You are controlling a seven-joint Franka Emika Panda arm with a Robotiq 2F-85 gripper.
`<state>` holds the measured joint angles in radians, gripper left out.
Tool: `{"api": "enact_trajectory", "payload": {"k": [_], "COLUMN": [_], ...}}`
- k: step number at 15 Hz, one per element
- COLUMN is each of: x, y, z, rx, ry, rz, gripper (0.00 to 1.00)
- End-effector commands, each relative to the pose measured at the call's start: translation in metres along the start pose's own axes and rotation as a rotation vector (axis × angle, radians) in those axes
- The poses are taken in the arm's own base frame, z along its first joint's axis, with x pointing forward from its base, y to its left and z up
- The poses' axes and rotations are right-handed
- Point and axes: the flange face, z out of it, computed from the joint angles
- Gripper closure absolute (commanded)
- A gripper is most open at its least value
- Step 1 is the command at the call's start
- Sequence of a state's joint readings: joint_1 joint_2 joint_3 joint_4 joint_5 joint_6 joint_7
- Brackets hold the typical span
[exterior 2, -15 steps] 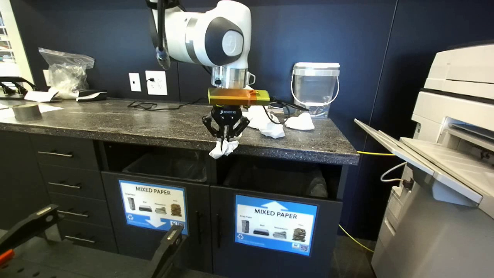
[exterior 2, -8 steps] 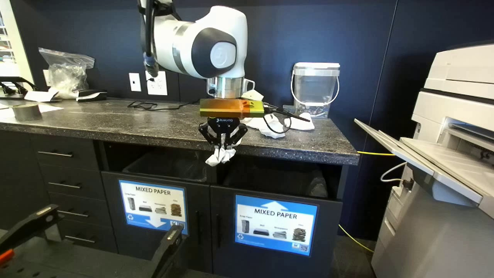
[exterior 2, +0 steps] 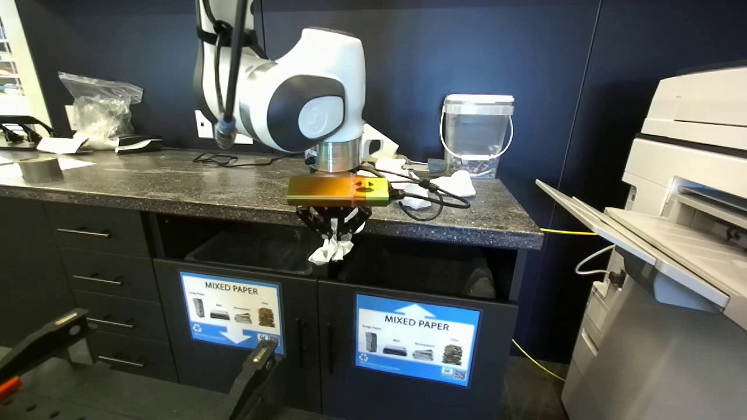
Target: Put the papers on the counter into the recycle bin
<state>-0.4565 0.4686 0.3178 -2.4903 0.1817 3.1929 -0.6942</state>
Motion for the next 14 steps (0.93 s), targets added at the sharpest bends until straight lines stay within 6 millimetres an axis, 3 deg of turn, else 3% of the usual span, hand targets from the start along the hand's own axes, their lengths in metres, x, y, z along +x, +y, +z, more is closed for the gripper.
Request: {"api": "enact_trajectory", "payload": {"k": [1, 8, 14], "x": [-0.017, -0.042, -0.023], "y": [-0.003, 0.007, 0.028], "z": [0.019, 0.081, 0.116], "rx": [-0.017, -0.04, -0.1], "ry": [0.077, 0.159, 0.294], "rz": [0.054, 0.136, 0.206], "gripper": [0.9, 0.9, 0.91]}}
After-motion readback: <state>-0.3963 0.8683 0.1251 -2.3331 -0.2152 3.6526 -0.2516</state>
